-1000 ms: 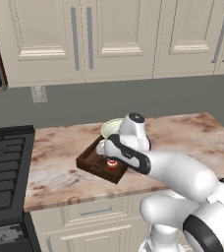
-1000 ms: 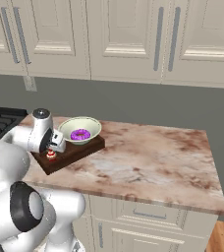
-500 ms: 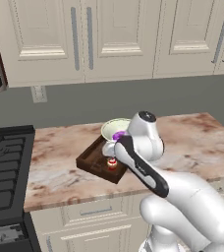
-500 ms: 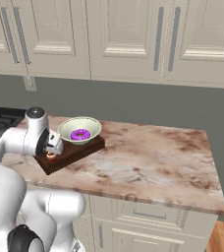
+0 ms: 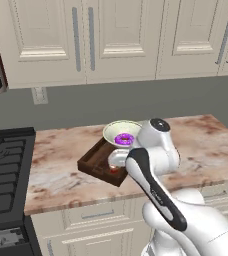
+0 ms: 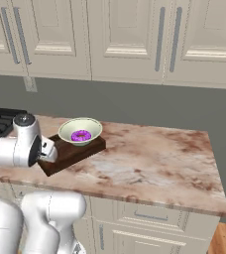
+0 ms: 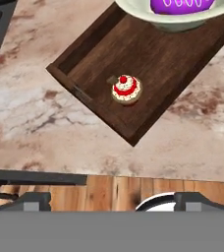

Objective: Place the bowl with donut and the cupcake onto the tray.

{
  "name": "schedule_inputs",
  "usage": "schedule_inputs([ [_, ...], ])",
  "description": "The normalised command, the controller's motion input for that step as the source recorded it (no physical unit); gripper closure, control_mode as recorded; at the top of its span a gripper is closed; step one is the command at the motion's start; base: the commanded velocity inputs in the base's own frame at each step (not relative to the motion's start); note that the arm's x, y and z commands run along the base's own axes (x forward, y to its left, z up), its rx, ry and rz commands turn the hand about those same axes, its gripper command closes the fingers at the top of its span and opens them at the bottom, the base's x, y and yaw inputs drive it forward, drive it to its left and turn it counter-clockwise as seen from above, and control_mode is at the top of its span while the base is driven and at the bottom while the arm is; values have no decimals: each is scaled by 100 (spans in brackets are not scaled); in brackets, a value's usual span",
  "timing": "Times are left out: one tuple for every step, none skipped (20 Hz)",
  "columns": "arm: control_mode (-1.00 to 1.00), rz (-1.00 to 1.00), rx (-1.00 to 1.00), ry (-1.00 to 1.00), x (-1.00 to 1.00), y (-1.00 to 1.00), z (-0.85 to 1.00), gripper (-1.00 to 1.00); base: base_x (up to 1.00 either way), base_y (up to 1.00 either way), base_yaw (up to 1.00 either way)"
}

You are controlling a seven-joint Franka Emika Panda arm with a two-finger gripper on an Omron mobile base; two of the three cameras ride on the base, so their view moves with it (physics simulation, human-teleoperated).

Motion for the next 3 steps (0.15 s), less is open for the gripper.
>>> schedule_inputs([
  [-100, 0, 0, 0, -48, 0, 28, -100, 0, 0, 0],
  [-100, 0, 0, 0, -47, 0, 26, -100, 0, 0, 0],
  [-100, 0, 0, 0, -48, 0, 29, -100, 0, 0, 0],
])
